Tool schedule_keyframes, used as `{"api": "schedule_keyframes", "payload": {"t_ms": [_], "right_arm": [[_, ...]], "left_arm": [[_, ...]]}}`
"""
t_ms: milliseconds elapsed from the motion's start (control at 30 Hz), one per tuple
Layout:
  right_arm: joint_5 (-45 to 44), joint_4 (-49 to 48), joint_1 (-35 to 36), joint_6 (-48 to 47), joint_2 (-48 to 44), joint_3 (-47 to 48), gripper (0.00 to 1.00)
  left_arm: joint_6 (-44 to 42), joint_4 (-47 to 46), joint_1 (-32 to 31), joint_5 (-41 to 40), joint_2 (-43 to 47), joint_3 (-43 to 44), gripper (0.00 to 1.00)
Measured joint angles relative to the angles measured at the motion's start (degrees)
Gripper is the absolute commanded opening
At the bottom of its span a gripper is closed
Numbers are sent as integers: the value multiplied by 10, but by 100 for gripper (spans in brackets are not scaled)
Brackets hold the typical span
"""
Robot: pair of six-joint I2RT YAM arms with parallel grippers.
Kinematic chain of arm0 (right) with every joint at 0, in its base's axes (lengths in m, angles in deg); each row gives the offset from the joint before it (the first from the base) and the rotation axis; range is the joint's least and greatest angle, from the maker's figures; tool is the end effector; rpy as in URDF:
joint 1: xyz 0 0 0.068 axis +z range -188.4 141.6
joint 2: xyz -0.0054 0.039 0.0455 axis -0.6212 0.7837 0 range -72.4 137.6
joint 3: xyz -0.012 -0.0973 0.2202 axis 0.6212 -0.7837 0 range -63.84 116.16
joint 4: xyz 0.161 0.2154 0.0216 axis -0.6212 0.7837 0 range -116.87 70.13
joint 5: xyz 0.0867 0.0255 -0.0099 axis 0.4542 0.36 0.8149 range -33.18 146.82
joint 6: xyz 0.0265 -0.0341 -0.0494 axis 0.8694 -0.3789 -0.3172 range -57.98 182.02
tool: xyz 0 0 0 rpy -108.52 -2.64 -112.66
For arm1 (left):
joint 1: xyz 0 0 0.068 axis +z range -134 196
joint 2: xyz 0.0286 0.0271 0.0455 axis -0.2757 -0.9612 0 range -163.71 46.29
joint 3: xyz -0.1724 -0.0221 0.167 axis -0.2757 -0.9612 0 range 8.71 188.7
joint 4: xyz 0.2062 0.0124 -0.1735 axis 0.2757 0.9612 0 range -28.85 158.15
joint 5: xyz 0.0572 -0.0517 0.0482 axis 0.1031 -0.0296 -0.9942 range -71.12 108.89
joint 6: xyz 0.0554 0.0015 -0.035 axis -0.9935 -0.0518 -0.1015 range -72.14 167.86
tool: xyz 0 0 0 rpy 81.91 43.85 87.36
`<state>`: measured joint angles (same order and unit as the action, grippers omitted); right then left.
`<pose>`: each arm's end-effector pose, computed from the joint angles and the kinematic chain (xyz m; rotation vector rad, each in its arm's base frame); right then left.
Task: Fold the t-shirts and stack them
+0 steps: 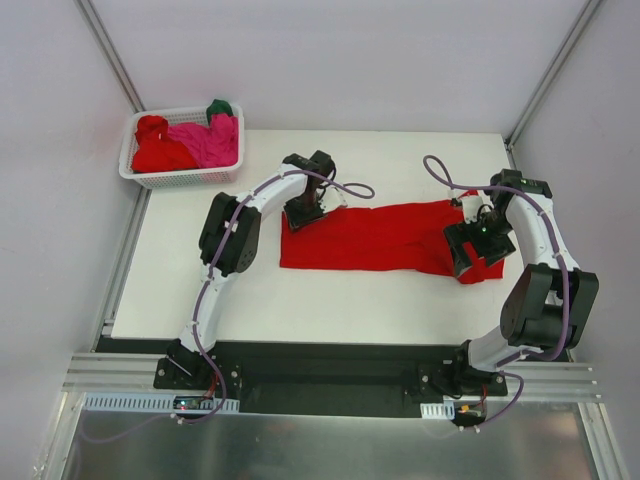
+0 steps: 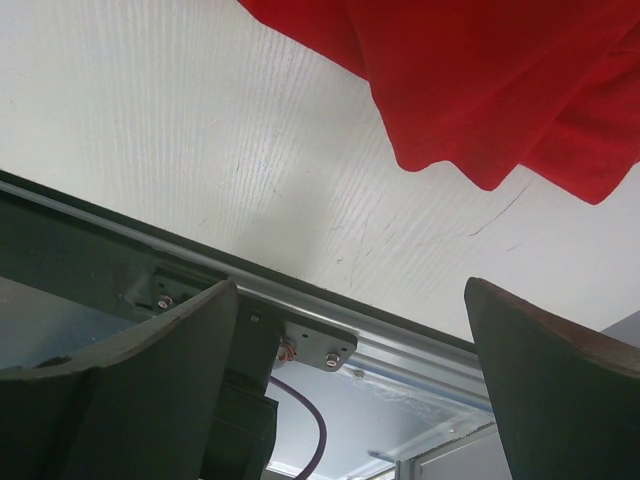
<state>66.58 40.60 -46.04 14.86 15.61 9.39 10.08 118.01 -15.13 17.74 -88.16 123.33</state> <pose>0.2882 -0.0297 0.2139 -1.0102 2.7615 0.1313 0.4028 -0.2421 0.1266 1.6439 2.4016 0.0488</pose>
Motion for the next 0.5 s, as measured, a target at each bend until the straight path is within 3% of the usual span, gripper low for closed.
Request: {"api": "schedule_keyframes", "payload": {"t_ms": [400,500], "right_arm": [[0,-2,0,0,0,0,100],[0,-2,0,0,0,0,100]], "left_arm": [[-2,0,0,-9,0,6,26],[-1,0,0,-9,0,6,21]]}}
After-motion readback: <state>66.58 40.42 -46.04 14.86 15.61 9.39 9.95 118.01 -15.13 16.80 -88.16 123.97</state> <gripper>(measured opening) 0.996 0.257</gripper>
